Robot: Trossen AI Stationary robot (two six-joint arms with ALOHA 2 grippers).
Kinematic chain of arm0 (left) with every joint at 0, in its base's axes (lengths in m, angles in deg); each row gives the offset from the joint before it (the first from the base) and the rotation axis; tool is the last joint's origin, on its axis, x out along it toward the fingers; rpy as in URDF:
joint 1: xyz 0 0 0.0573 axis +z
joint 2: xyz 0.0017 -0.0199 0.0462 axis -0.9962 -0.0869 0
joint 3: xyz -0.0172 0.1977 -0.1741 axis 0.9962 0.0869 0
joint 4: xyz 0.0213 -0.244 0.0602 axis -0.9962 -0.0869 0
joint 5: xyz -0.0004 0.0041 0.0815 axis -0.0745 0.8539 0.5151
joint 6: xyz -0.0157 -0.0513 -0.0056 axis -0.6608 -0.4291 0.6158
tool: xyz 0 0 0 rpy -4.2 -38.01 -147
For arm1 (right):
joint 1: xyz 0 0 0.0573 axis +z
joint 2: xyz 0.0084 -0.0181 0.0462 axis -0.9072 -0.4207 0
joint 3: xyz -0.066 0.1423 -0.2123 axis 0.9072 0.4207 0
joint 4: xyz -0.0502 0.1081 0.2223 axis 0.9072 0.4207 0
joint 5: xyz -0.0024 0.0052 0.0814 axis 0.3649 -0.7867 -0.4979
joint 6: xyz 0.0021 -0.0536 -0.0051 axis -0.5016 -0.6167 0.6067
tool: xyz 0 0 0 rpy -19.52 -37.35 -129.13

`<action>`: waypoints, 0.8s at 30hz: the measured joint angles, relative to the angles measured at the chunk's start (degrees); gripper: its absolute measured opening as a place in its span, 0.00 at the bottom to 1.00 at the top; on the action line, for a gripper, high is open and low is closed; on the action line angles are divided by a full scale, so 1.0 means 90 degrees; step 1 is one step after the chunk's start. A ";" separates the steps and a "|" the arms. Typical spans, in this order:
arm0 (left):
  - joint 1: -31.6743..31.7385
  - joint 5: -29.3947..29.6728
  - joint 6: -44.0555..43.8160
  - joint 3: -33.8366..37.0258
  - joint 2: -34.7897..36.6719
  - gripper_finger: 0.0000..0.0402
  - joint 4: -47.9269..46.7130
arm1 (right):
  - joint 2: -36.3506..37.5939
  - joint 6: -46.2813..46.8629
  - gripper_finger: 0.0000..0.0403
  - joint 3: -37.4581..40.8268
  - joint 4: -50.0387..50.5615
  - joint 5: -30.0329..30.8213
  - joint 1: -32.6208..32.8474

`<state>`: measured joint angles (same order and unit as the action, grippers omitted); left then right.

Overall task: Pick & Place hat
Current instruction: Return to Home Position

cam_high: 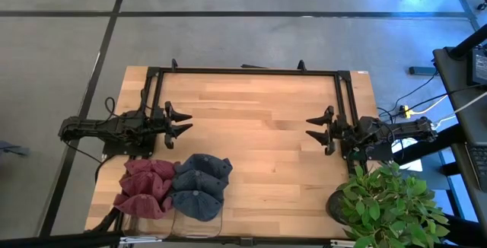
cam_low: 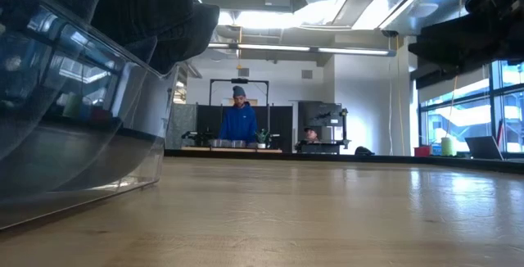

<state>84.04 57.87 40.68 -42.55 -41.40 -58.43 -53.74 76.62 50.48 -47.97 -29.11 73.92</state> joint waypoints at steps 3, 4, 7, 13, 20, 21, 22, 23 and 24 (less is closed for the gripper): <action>0.0000 0.0000 -0.0002 0.0000 0.0000 0.41 0.0000 | 0.0000 -0.0277 0.55 0.0000 0.0000 -0.0004 0.0000; 0.0000 0.0000 -0.0002 0.0000 0.0000 0.41 0.0000 | 0.0000 -0.0337 0.55 0.0000 0.0000 -0.0002 0.0000; 0.0000 0.0000 -0.0002 0.0000 0.0000 0.41 0.0000 | 0.0000 -0.0356 0.55 0.0000 0.0000 -0.0003 0.0000; 0.0000 0.0001 -0.0002 0.0000 0.0000 0.41 0.0000 | 0.0000 -0.0356 0.55 0.0000 0.0000 -0.0004 0.0000; 0.0000 0.0002 -0.0002 0.0000 0.0000 0.41 0.0002 | -0.0001 -0.0364 0.55 0.0000 -0.0002 -0.0005 0.0000; 0.0000 0.0000 -0.0002 0.0000 0.0000 0.41 0.0001 | -0.0002 -0.0363 0.55 0.0000 -0.0002 -0.0005 0.0000; 0.0000 0.0001 -0.0002 0.0000 0.0000 0.41 0.0001 | -0.0002 -0.0358 0.55 0.0000 -0.0002 -0.0004 0.0000; 0.0000 0.0002 -0.0002 0.0000 0.0000 0.41 0.0002 | -0.0002 -0.0356 0.55 0.0000 -0.0002 -0.0005 0.0000; 0.0000 0.0000 -0.0002 0.0000 0.0000 0.41 0.0002 | -0.0002 -0.0361 0.55 0.0000 -0.0002 -0.0005 0.0000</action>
